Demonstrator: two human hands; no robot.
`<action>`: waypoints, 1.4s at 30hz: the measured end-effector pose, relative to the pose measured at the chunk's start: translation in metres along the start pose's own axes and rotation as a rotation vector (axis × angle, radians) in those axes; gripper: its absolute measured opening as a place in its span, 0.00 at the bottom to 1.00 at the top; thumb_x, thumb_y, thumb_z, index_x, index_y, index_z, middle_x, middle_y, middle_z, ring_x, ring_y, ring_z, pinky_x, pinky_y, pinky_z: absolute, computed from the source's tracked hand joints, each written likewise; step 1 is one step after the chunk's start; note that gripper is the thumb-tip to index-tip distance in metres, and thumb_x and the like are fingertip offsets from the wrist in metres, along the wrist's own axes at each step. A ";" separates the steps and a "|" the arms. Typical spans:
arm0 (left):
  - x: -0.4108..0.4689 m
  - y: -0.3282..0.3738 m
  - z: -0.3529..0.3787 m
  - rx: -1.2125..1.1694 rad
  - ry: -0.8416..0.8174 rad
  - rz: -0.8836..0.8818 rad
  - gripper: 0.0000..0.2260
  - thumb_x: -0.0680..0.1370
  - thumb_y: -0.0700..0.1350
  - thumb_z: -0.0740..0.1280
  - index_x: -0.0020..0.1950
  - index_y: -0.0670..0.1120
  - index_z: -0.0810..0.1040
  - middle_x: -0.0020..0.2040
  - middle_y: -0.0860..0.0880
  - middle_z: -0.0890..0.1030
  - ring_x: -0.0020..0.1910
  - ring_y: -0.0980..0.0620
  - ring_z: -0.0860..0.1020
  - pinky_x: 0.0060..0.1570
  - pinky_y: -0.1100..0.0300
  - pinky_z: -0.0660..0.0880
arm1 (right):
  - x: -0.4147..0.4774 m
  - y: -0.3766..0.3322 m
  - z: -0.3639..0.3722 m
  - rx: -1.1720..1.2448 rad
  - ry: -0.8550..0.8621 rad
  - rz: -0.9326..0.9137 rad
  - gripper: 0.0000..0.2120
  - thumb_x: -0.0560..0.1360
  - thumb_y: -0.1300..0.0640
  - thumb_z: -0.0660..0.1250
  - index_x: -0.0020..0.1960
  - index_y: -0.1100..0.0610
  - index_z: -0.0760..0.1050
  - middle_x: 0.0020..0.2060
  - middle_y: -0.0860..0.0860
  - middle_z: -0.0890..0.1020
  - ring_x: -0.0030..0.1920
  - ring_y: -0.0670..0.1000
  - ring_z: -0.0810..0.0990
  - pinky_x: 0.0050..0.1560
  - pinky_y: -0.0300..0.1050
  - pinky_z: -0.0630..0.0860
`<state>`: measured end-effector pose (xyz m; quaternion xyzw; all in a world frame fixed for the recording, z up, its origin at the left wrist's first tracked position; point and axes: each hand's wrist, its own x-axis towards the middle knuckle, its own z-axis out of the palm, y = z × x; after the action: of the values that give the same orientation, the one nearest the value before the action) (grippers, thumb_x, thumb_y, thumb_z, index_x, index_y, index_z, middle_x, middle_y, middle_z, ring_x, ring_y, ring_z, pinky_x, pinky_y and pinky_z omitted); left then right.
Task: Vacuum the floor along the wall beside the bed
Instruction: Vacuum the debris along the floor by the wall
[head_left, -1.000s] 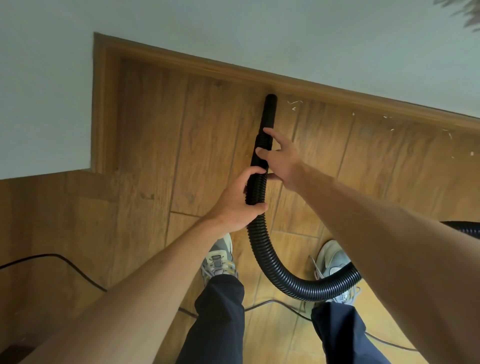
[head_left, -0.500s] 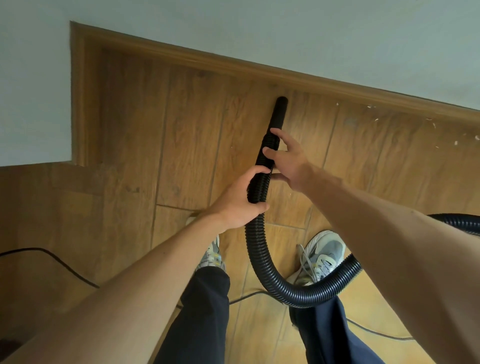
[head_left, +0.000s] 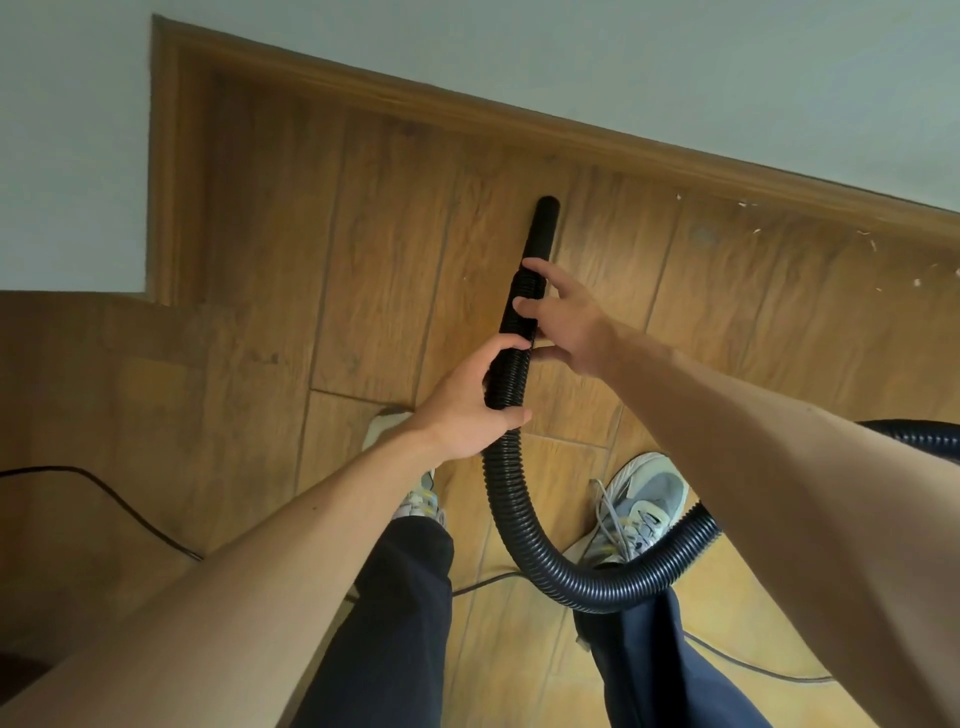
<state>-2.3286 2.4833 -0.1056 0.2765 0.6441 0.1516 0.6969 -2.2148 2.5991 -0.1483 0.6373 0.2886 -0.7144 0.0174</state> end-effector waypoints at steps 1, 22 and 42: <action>-0.004 -0.003 0.000 -0.004 0.011 -0.010 0.28 0.77 0.39 0.72 0.68 0.64 0.67 0.55 0.61 0.73 0.55 0.50 0.78 0.52 0.47 0.81 | -0.001 0.001 0.004 -0.004 -0.015 0.004 0.27 0.81 0.63 0.63 0.73 0.41 0.65 0.61 0.54 0.78 0.52 0.52 0.81 0.31 0.43 0.81; -0.044 -0.027 0.028 -0.030 0.086 -0.073 0.28 0.76 0.38 0.72 0.65 0.66 0.69 0.59 0.51 0.75 0.53 0.43 0.81 0.45 0.41 0.83 | -0.027 0.044 0.007 -0.060 -0.184 0.037 0.36 0.77 0.65 0.68 0.77 0.41 0.58 0.59 0.55 0.79 0.53 0.55 0.82 0.54 0.57 0.81; 0.015 0.046 0.076 0.258 -0.064 -0.029 0.27 0.77 0.39 0.71 0.69 0.64 0.69 0.56 0.58 0.73 0.56 0.47 0.79 0.59 0.45 0.79 | -0.026 0.040 -0.090 0.238 -0.044 -0.020 0.34 0.78 0.67 0.63 0.76 0.41 0.58 0.62 0.55 0.75 0.53 0.54 0.79 0.42 0.49 0.78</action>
<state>-2.2457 2.5139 -0.0900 0.3594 0.6396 0.0486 0.6777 -2.1131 2.5963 -0.1414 0.6161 0.2076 -0.7575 -0.0594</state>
